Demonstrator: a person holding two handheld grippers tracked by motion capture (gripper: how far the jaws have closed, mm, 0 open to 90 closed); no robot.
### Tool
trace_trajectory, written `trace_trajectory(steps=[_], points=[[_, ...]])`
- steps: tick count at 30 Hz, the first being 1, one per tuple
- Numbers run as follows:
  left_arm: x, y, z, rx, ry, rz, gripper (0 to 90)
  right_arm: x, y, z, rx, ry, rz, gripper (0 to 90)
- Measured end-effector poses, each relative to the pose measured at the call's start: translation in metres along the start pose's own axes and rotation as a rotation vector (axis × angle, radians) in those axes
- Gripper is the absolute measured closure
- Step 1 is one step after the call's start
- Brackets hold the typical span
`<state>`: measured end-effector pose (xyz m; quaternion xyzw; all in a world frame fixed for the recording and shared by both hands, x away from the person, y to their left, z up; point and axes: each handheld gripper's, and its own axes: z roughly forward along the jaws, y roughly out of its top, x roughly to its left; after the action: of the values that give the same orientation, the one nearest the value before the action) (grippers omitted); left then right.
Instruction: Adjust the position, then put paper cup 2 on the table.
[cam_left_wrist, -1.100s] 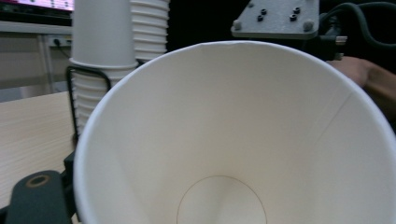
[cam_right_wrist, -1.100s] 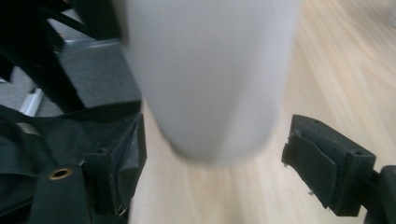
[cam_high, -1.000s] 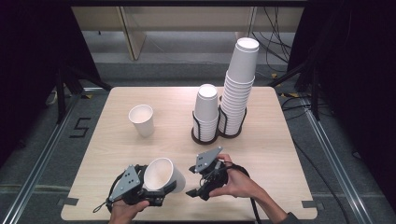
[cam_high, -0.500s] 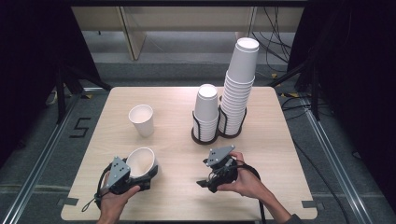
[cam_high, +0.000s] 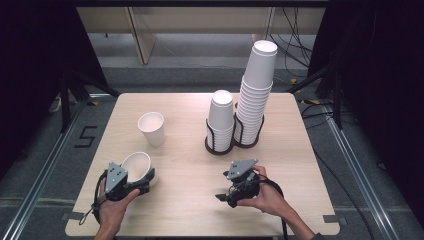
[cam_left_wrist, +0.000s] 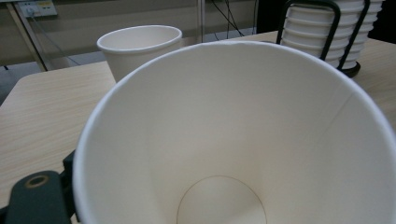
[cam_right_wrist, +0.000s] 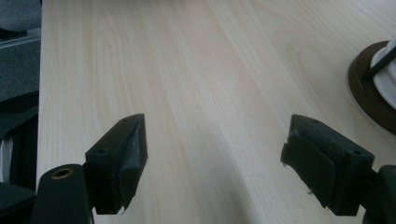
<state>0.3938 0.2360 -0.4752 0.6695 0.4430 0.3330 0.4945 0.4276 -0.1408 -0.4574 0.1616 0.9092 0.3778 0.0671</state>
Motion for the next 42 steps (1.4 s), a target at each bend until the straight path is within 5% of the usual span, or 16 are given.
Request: trace_trajectory(steps=[19,42], points=[[0.017,-0.003,0.009,0.026,0.070,-0.026,12.5,0.007,-0.017,-0.005,-0.016,-0.024,0.031,21.4],[0.055,0.009,0.053,0.067,0.143,-0.027,12.1,0.008,-0.028,-0.009,-0.005,-0.040,0.037,21.5]])
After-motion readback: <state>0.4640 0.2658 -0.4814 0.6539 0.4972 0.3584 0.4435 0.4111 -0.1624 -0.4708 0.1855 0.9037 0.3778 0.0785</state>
